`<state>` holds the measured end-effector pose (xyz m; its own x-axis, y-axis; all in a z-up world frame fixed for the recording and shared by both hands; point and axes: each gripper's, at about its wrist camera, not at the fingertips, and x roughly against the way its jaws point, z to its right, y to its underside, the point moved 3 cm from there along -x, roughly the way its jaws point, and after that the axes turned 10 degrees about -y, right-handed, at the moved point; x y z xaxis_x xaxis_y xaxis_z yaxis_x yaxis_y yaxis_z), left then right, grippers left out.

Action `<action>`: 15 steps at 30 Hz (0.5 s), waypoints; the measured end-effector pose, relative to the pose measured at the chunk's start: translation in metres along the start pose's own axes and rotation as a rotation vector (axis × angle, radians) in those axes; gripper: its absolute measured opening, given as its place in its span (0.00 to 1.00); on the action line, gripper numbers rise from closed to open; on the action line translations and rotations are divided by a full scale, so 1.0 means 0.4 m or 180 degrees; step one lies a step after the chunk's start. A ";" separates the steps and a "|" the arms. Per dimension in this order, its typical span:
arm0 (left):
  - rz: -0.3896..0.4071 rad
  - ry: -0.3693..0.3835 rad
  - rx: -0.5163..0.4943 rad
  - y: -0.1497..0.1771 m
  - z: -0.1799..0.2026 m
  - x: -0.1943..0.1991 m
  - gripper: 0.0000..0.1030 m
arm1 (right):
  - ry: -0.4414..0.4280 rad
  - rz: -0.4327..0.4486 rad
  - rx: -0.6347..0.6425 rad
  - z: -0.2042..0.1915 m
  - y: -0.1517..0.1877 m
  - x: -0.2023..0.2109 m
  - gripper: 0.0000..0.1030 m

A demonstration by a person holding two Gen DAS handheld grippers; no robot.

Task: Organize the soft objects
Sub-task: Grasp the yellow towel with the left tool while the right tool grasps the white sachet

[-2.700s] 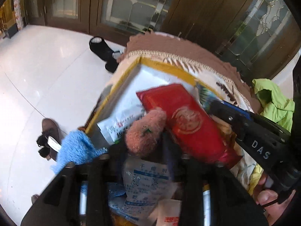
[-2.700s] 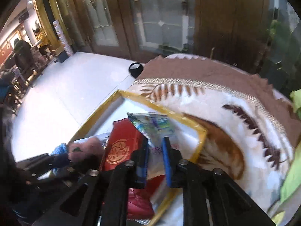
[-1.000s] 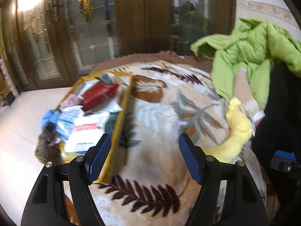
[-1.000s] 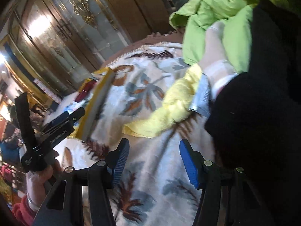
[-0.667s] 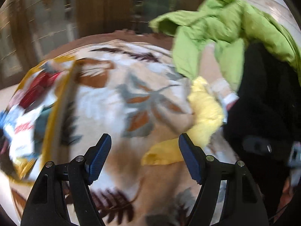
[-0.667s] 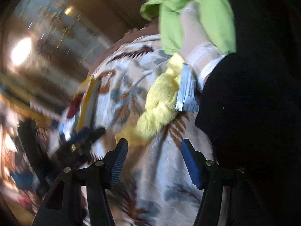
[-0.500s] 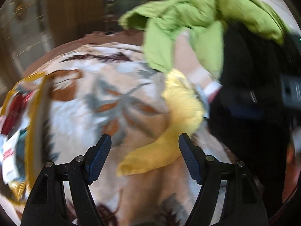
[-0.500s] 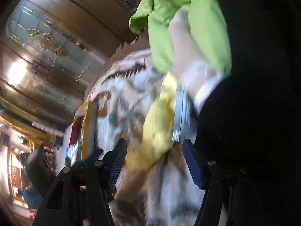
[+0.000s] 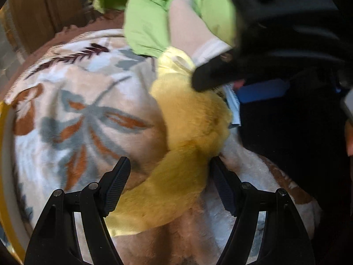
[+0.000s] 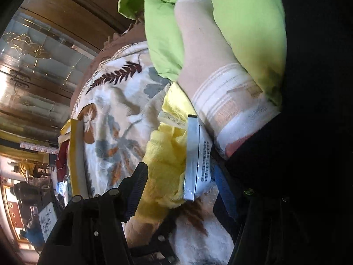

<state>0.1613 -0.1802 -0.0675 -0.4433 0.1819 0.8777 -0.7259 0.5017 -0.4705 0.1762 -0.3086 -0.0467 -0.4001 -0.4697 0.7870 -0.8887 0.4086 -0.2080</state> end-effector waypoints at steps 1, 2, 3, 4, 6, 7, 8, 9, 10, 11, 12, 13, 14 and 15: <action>-0.0019 0.0025 -0.0004 -0.001 0.003 -0.008 0.72 | 0.0024 0.0064 -0.0023 0.003 -0.002 0.002 0.58; -0.0042 0.0058 0.0051 -0.003 0.001 -0.017 0.72 | 0.0041 0.0142 -0.0087 0.011 -0.004 0.005 0.56; -0.0031 0.0082 0.0122 -0.005 -0.004 -0.019 0.72 | 0.0066 0.0163 -0.0115 0.015 -0.005 0.004 0.52; -0.0006 0.0131 0.0228 -0.007 -0.013 -0.020 0.72 | 0.0121 0.0165 -0.0114 0.019 -0.007 -0.001 0.45; -0.0047 0.0173 0.0453 -0.012 -0.033 -0.022 0.64 | 0.0220 0.0095 -0.0068 0.025 -0.012 -0.016 0.26; -0.0053 0.0101 0.0470 -0.015 -0.039 -0.020 0.46 | 0.0242 0.0031 -0.0075 0.034 -0.014 -0.026 0.17; -0.0049 0.0041 0.0464 -0.017 -0.043 -0.018 0.27 | 0.0265 -0.0028 -0.0088 0.044 -0.017 -0.037 0.12; -0.0067 0.0025 0.0503 -0.017 -0.052 -0.019 0.25 | 0.0285 -0.0082 -0.0041 0.048 -0.020 -0.045 0.09; -0.0076 0.0089 0.0590 -0.015 -0.061 -0.019 0.23 | 0.0272 -0.0108 0.0006 0.044 -0.020 -0.046 0.09; -0.0068 0.0149 0.0679 -0.011 -0.071 -0.015 0.21 | 0.0226 -0.0114 0.0035 0.038 -0.017 -0.039 0.09; -0.0056 0.0177 0.0718 -0.005 -0.077 -0.011 0.20 | 0.0158 -0.0097 0.0059 0.033 -0.012 -0.030 0.09; -0.0021 0.0197 0.0736 0.004 -0.080 -0.002 0.20 | 0.0054 -0.0068 0.0087 0.024 -0.004 -0.016 0.09; 0.0014 0.0216 0.0742 0.011 -0.082 0.007 0.19 | -0.0033 -0.0050 0.0111 0.015 0.007 -0.003 0.09; 0.0060 0.0264 0.0765 0.020 -0.087 0.020 0.19 | -0.0109 -0.0046 0.0126 0.006 0.016 0.006 0.09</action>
<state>0.1701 -0.1453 -0.0612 -0.4204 0.2631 0.8684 -0.8265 0.2838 -0.4861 0.1691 -0.3089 -0.0473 -0.3940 -0.5020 0.7699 -0.9023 0.3706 -0.2201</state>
